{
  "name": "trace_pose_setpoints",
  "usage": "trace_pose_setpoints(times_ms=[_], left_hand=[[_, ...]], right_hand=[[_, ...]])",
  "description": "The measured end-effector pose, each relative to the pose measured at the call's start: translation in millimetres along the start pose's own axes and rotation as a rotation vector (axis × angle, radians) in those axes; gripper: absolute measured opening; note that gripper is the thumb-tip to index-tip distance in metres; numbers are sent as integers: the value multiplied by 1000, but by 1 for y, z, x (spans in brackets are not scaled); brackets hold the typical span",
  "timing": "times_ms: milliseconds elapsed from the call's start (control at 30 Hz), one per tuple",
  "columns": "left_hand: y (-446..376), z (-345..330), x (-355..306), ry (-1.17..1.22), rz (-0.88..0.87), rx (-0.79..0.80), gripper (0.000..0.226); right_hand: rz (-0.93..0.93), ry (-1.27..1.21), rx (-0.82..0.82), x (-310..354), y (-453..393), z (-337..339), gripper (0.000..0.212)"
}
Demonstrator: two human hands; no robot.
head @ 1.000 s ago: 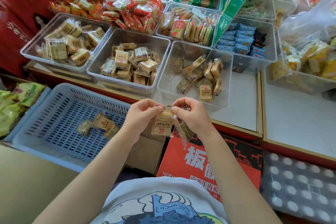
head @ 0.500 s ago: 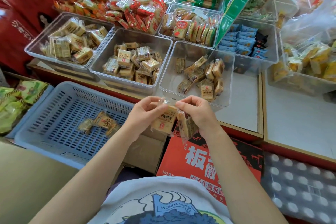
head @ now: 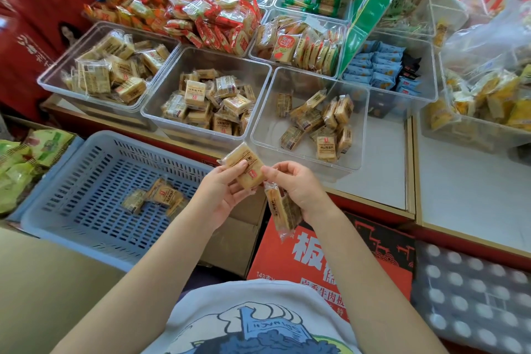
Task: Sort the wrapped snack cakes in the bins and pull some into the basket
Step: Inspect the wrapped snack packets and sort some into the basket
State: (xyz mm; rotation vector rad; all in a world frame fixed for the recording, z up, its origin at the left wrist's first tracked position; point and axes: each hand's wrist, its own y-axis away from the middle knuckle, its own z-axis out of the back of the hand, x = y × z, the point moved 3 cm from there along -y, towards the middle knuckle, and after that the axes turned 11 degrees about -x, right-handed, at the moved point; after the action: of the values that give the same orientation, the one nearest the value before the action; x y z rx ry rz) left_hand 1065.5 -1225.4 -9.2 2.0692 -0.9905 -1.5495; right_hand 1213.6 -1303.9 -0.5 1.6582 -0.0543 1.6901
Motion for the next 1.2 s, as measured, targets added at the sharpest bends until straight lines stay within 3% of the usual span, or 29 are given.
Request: trace_pose_setpoints(times_ms=[133, 233, 433, 533, 633, 867, 933, 1033, 1067, 1167, 1200], left_hand=[[5, 0, 7, 192, 132, -28, 30], [8, 1, 7, 181, 142, -19, 32], [9, -3, 1, 98, 69, 46, 31], [8, -5, 1, 51, 14, 4, 44], [6, -7, 4, 59, -40, -14, 57], [6, -6, 4, 75, 0, -95, 21], [6, -5, 4, -5, -11, -130, 35], [3, 0, -2, -207, -34, -214, 79], [3, 0, -4, -259, -33, -219, 78], [12, -14, -12, -352, 4, -71, 39], [14, -17, -12, -371, 14, -30, 40]], right_hand=[[-9, -12, 9, 1, 2, 2, 30], [8, -26, 20, 1, 2, 4, 14], [131, -79, -43, 8, 4, 13, 8], [97, -105, -102, 3, 4, 14, 9], [49, -23, -34, -2, 10, 1, 10], [117, -18, 106, 1, 17, -2, 4], [146, 3, 92, 3, 18, 1, 4], [237, 16, 8, 9, 20, 4, 9], [273, 18, -16, 10, 20, 4, 11], [362, 78, 13, 15, 20, 2, 11], [382, 123, 49, 16, 20, 0, 11]])
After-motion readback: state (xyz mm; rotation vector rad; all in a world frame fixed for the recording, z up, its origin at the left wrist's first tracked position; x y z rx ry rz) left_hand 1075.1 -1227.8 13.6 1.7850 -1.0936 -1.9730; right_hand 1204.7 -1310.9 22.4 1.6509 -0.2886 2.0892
